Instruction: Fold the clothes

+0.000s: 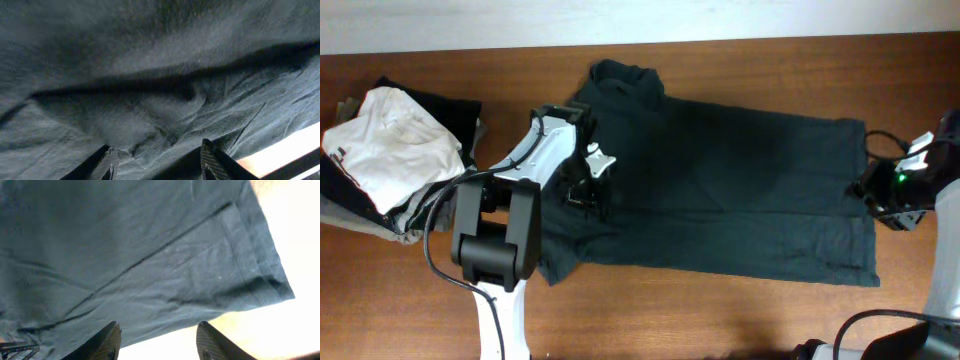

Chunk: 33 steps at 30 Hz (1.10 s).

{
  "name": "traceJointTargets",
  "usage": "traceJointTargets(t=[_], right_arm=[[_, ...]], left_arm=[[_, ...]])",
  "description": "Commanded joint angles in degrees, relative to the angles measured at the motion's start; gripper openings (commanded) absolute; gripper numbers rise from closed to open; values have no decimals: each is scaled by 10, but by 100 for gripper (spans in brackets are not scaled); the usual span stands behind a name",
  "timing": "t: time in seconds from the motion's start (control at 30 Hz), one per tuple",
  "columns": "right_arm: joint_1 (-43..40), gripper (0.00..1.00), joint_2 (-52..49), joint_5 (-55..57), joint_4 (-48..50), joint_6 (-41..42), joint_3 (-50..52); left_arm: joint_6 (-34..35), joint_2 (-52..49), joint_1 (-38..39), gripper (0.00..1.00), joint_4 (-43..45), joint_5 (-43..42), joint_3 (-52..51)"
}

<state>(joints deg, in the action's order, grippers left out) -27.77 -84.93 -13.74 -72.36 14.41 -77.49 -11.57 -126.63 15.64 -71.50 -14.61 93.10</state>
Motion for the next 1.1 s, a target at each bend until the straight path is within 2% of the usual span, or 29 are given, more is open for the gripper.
traceJointTargets(t=[0.0,0.03,0.07,0.17,0.27,0.4,0.53,0.73,0.87,1.0,1.07], right_arm=[[-1,54,-7,20,30,-5,53],[-1,54,-7,21,42,-5,66],[0,54,-7,24,66,-5,87],[-1,54,-8,26,93,-4,108],[-1,56,-8,46,101,5,113],[-18,61,-9,96,98,35,115],[-73,64,-13,95,85,41,128],[-135,64,-36,93,94,40,172],[-136,63,-49,22,167,7,199],[-121,62,-60,1,269,8,230],[-110,58,-74,4,307,8,235]], left_arm=[[-12,10,0,42,3,-4,-3],[-12,10,0,37,4,-4,-3],[-12,10,0,25,6,-4,-2],[-12,10,0,7,2,-4,7],[-12,11,0,0,-28,-4,35],[-12,11,0,1,-95,-4,107],[-12,11,0,0,-143,-4,174],[-11,11,0,1,-163,-5,205],[-11,11,0,1,-162,-5,205],[-12,11,0,0,-159,-5,205],[-12,11,0,1,-155,-5,205]])
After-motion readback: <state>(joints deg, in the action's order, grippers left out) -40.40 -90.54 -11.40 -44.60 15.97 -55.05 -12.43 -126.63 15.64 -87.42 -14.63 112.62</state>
